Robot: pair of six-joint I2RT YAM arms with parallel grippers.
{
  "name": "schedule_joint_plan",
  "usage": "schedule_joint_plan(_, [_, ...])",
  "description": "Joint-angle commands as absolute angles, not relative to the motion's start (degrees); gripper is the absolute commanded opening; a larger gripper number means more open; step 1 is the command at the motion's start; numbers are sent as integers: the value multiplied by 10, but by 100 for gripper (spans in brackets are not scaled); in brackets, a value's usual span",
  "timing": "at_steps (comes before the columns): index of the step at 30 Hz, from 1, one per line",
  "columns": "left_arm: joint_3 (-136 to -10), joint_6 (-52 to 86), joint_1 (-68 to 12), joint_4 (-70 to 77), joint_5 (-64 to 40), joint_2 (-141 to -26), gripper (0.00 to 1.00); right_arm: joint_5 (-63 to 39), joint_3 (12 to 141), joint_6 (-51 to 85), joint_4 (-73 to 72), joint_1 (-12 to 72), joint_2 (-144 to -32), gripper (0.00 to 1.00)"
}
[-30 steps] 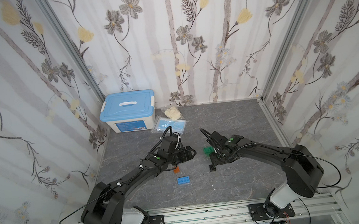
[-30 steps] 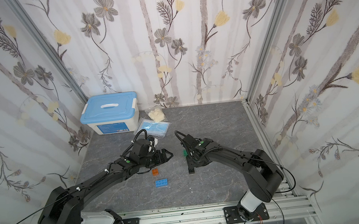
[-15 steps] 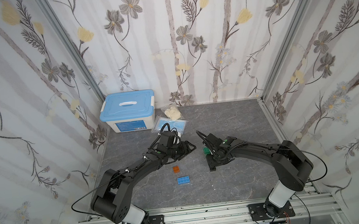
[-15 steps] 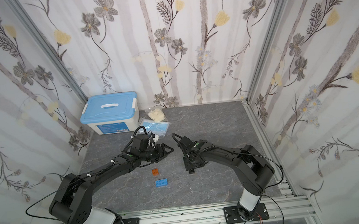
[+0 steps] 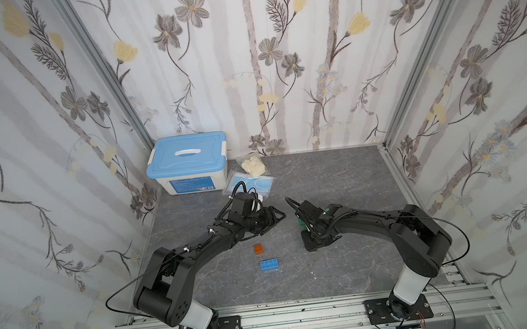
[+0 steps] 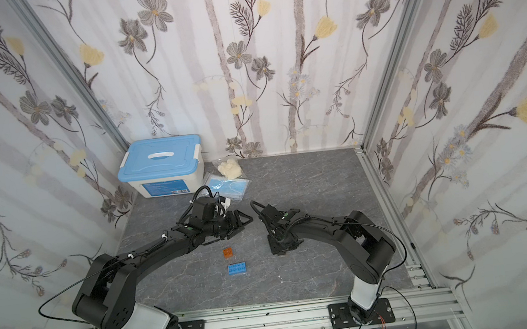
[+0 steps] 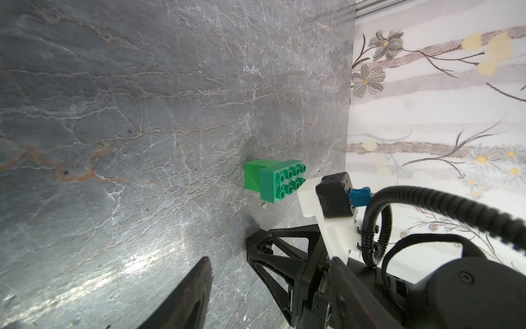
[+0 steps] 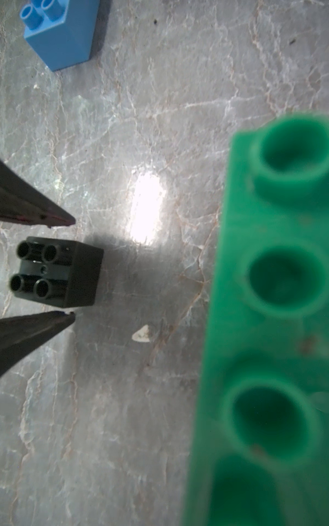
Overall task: Assemble the letter f with lego
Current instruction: Pick up the lego brick from the center of the board.
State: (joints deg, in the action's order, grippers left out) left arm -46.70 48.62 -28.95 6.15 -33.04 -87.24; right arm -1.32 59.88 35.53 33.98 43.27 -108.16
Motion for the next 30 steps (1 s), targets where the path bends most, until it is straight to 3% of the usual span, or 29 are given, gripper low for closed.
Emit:
schedule_joint_plan(1, [-464, 492, -287, 79, -335, -867, 67, -9, 605, 366, 324, 433, -1086, 49])
schedule_joint_plan(18, [-459, 491, -278, 76, -338, -856, 67, 2, 616, 370, 339, 433, -1091, 40])
schedule_joint_plan(30, [-457, 491, -273, 79, -342, -859, 67, 5, 623, 367, 342, 434, -1104, 41])
